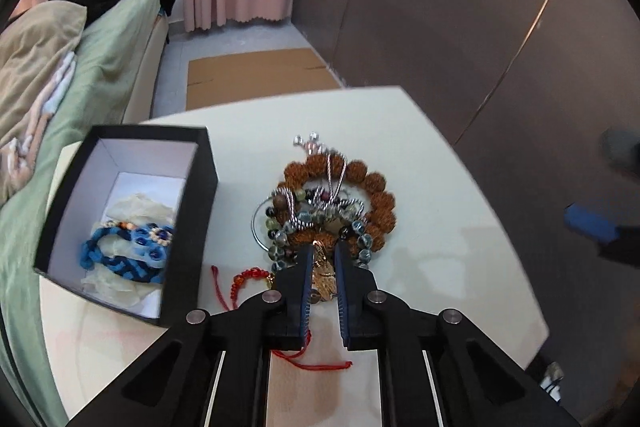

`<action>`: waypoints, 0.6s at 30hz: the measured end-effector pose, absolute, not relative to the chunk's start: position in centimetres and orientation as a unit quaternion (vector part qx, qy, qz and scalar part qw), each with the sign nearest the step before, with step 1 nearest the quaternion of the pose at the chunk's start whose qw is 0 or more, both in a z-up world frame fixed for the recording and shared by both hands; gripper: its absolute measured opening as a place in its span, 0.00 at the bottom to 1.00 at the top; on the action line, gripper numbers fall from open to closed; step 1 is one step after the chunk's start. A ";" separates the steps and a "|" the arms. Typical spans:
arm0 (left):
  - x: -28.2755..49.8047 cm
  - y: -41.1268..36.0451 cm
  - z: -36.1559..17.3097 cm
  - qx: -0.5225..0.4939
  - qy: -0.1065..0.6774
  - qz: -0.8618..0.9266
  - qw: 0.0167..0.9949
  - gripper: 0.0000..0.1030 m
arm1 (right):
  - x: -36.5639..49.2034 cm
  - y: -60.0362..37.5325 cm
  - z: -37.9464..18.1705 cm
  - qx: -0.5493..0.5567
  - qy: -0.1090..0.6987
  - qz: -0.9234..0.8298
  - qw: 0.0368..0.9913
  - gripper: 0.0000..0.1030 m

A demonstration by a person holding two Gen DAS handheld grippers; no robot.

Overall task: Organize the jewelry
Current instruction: 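Reach the left gripper to the bead pile and grasp a silver chain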

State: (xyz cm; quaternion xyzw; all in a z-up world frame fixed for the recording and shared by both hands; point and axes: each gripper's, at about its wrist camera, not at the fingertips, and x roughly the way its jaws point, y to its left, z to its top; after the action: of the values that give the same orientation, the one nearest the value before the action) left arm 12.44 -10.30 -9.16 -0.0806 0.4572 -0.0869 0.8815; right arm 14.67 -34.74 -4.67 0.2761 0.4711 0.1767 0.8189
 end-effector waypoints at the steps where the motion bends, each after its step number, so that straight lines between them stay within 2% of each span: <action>1: 12.3 -10.1 -8.6 -0.085 0.450 -0.089 0.884 0.11 | 14.8 -34.5 -4.8 0.274 0.474 0.177 0.818 1.00; 3: 11.9 -9.7 -7.8 -0.091 0.440 -0.091 0.889 0.11 | 14.8 -33.7 -5.2 0.266 0.482 0.181 0.815 0.96; 5: 11.7 -9.0 -7.1 -0.105 0.432 -0.095 0.891 0.11 | 15.0 -32.8 -5.9 0.262 0.494 0.187 0.808 0.84; 10: 11.2 -7.6 -5.5 -0.118 0.412 -0.096 0.898 0.11 | 15.7 -30.1 -8.3 0.252 0.536 0.200 0.781 0.66; 18: 10.5 -5.1 -4.3 -0.139 0.393 -0.087 0.905 0.11 | 16.6 -27.0 -10.5 0.221 0.567 0.188 0.771 0.52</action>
State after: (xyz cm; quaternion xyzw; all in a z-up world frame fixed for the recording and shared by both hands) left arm 10.47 -5.05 -4.28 -0.1385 0.3928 -0.0875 0.9049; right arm 16.63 -26.98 -10.47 0.2209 0.5672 0.1884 0.7707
